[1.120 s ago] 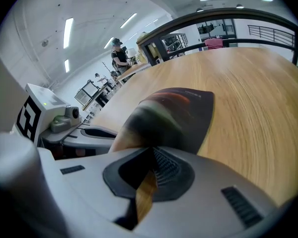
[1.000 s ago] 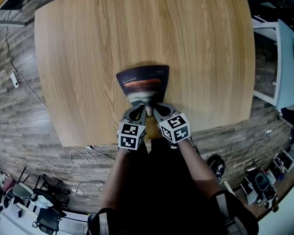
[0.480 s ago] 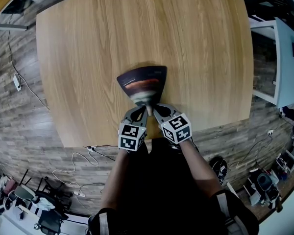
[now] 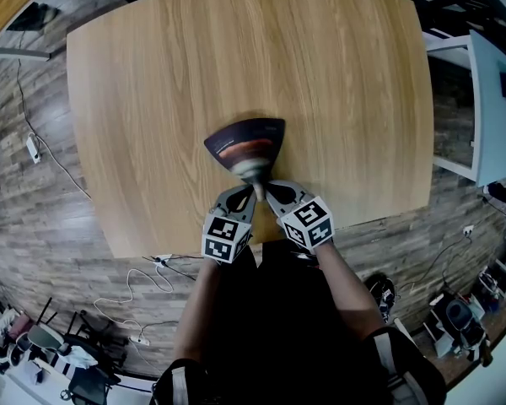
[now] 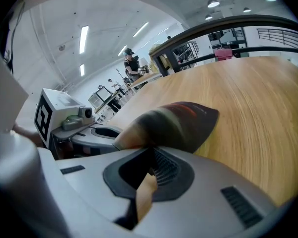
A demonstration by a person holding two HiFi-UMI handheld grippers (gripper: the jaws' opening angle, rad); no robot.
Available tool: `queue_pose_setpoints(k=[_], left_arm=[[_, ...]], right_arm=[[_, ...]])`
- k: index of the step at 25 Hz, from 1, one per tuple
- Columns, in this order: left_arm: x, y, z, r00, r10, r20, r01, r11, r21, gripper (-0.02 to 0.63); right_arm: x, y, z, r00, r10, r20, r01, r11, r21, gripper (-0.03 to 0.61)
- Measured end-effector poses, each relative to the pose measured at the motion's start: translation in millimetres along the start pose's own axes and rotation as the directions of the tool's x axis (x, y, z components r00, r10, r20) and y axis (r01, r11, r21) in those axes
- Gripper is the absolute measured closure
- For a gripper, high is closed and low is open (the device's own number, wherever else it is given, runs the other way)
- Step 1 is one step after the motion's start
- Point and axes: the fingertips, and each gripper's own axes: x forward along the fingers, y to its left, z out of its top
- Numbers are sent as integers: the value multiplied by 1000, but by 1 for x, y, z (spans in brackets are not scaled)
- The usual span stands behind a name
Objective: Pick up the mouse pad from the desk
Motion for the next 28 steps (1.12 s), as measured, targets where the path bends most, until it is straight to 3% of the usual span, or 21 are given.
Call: queue_pose_setpoints(k=[10,28], left_arm=[[-12,-16,14,997,-79,19,78,994,79,592],[-48,-49,65,986,-152,71,132,965,226,592]], right_arm=[[-18,12,14,998,52,42,-51,998,-31,551],[-61,40,58,987,98,129,-88,993,-82,551]])
